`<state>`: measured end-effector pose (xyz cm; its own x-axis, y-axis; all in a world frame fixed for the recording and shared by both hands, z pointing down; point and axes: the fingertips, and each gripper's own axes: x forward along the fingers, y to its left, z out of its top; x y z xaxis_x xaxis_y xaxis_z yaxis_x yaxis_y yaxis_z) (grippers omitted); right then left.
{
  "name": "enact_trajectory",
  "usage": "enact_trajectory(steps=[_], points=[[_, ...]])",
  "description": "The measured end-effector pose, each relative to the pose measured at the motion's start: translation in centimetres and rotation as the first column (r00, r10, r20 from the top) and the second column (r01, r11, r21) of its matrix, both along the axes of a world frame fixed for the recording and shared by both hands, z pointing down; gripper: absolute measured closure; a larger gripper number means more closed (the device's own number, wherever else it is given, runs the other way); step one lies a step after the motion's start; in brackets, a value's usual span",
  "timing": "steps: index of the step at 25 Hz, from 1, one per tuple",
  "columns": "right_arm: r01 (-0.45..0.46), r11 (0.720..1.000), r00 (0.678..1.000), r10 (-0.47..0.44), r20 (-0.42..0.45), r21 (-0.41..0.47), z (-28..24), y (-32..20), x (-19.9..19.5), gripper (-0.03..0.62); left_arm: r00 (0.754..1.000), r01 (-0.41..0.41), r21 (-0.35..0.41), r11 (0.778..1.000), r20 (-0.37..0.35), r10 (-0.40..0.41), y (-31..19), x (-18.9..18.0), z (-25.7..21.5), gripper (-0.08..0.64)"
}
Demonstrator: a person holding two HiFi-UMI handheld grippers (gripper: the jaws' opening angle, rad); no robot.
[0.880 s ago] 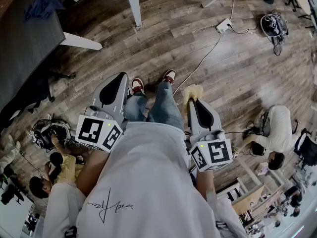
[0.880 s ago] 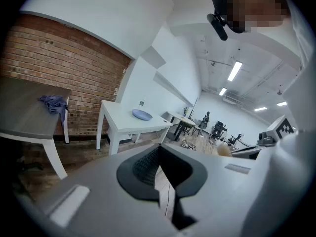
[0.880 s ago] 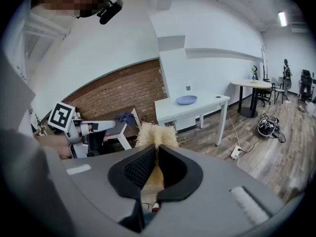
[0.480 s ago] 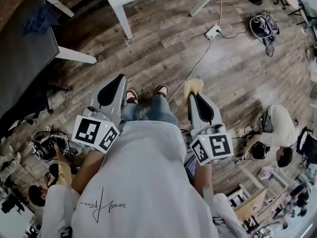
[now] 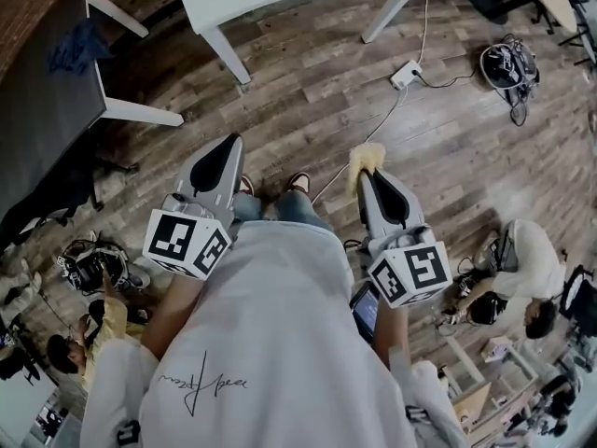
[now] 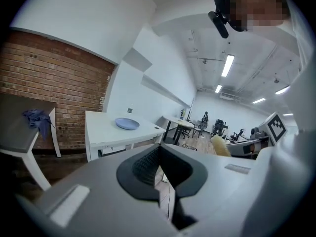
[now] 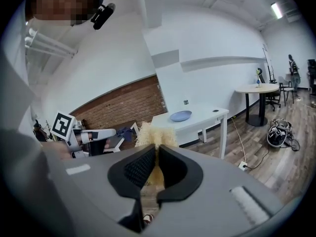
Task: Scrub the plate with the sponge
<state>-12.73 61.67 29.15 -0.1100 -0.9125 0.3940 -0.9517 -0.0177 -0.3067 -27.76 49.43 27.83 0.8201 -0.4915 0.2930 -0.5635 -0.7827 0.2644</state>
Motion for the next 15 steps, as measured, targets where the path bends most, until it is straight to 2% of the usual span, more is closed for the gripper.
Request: enact_trajectory(steps=[7,15], points=[[0.037,0.999,0.999,-0.036,-0.028,0.011,-0.1,-0.7,3.8,0.56,0.999,0.047,0.018,0.999,0.022,-0.047,-0.5,1.7,0.4,0.548],[0.019,1.0,1.0,-0.019,0.024,0.017,0.0,-3.1,5.5,0.56,0.998,0.063,0.003,0.998,0.021,-0.063,-4.1,2.5,1.2,0.548]])
